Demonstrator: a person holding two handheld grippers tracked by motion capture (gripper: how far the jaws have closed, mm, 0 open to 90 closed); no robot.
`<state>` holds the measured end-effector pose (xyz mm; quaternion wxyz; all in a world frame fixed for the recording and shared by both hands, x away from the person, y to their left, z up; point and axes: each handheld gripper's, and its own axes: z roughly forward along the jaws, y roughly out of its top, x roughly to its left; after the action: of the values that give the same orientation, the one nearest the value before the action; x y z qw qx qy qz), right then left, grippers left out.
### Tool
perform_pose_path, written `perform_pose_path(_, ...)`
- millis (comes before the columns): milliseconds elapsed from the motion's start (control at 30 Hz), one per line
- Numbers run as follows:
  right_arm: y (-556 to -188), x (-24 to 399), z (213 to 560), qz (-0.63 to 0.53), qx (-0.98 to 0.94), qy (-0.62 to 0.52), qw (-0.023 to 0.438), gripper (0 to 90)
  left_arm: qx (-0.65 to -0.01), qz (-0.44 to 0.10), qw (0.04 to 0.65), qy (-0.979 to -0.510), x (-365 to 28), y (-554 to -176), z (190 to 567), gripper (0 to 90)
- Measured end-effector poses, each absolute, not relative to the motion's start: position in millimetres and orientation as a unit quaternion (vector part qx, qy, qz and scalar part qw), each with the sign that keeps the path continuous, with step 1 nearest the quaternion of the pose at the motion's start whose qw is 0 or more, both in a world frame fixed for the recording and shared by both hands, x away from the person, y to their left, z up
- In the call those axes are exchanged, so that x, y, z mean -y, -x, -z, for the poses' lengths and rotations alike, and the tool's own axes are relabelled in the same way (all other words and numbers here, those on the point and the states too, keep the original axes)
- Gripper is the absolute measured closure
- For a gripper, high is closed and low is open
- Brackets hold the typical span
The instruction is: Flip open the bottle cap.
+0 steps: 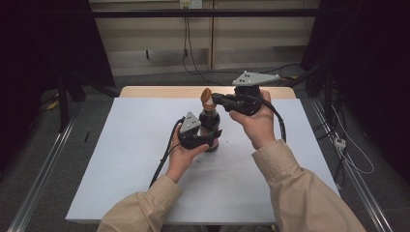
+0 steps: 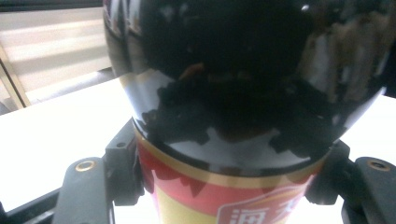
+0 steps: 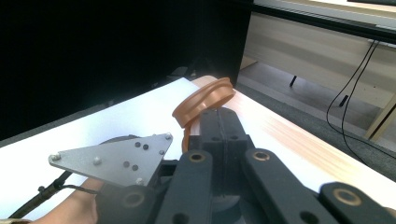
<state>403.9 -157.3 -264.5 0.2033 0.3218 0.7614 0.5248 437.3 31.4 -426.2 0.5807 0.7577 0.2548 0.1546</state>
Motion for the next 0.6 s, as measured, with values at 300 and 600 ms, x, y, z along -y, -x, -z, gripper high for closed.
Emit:
perform_pose_path(300, -404.0, 156.6, 264.5, -0.526, -0.760, -0.323, 0.204, 90.0, -0.255, -0.155, 0.581, -0.757, -31.3, -437.2, 426.2, 30.5)
perform_pose_path(600, -405.2, 156.6, 264.9, -0.527, -0.758, -0.325, 0.203, 90.0, -0.255, -0.155, 0.580, -0.758, -31.3, -437.2, 426.2, 30.4)
